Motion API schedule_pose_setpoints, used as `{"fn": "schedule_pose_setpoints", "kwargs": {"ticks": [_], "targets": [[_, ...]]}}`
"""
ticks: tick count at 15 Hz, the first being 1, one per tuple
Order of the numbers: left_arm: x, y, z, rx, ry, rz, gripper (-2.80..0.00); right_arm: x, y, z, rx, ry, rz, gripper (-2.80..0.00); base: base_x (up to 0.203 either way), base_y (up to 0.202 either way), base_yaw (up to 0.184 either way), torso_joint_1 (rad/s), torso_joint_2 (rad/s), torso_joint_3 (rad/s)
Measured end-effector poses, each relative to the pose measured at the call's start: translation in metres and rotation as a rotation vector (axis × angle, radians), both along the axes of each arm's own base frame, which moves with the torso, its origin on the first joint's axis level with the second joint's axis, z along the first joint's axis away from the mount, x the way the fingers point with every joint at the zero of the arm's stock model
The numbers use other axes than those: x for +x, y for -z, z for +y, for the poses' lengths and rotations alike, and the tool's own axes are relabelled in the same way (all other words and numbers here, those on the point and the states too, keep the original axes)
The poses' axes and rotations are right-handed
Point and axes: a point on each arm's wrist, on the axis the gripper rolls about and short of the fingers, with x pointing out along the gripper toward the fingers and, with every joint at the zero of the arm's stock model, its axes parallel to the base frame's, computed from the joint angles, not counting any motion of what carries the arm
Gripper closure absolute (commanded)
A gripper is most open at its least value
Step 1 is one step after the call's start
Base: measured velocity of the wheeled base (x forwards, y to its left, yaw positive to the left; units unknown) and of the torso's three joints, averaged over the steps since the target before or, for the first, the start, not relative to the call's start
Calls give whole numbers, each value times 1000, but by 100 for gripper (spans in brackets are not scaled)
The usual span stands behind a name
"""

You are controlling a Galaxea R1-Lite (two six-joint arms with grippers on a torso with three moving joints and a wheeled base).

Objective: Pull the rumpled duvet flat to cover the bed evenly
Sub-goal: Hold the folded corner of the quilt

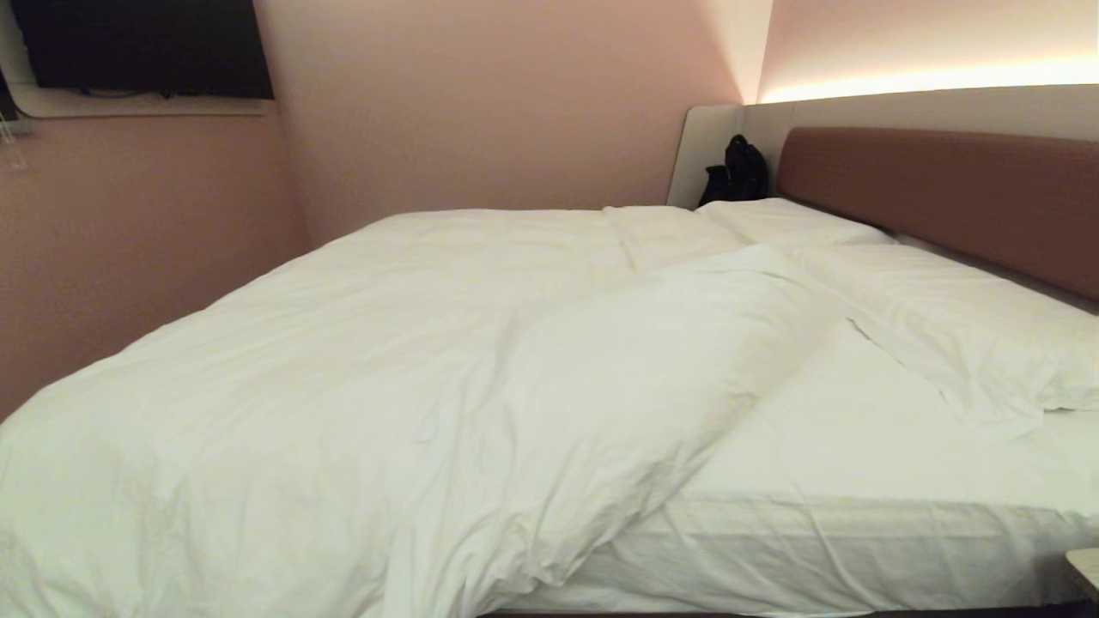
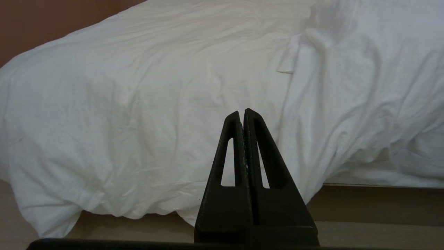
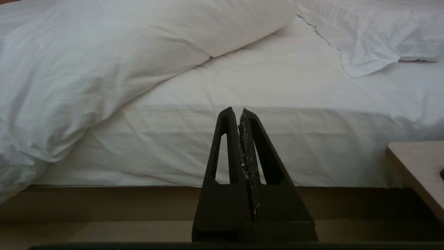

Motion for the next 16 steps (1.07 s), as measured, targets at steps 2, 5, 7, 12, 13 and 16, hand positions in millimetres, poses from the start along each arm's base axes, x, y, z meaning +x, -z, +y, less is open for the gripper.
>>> {"fn": "schedule_pose_setpoints", "kwargs": {"ticks": [2, 5, 7, 12, 13, 16], "targets": [[0, 0, 0, -1, 1, 1, 0, 0, 0, 0, 1, 0, 0, 0, 0, 0, 0, 0, 0, 0], [0, 0, 0, 0, 0, 1, 0, 0, 0, 0, 0, 0, 0, 0, 0, 0, 0, 0, 0, 0], [0, 0, 0, 0, 1, 1, 0, 0, 0, 0, 0, -1, 0, 0, 0, 0, 0, 0, 0, 0], [0, 0, 0, 0, 1, 0, 0, 0, 0, 0, 0, 0, 0, 0, 0, 0, 0, 0, 0, 0], [0, 0, 0, 0, 0, 1, 0, 0, 0, 0, 0, -1, 0, 0, 0, 0, 0, 0, 0, 0], [0, 0, 0, 0, 0, 1, 0, 0, 0, 0, 0, 0, 0, 0, 0, 0, 0, 0, 0, 0]]}}
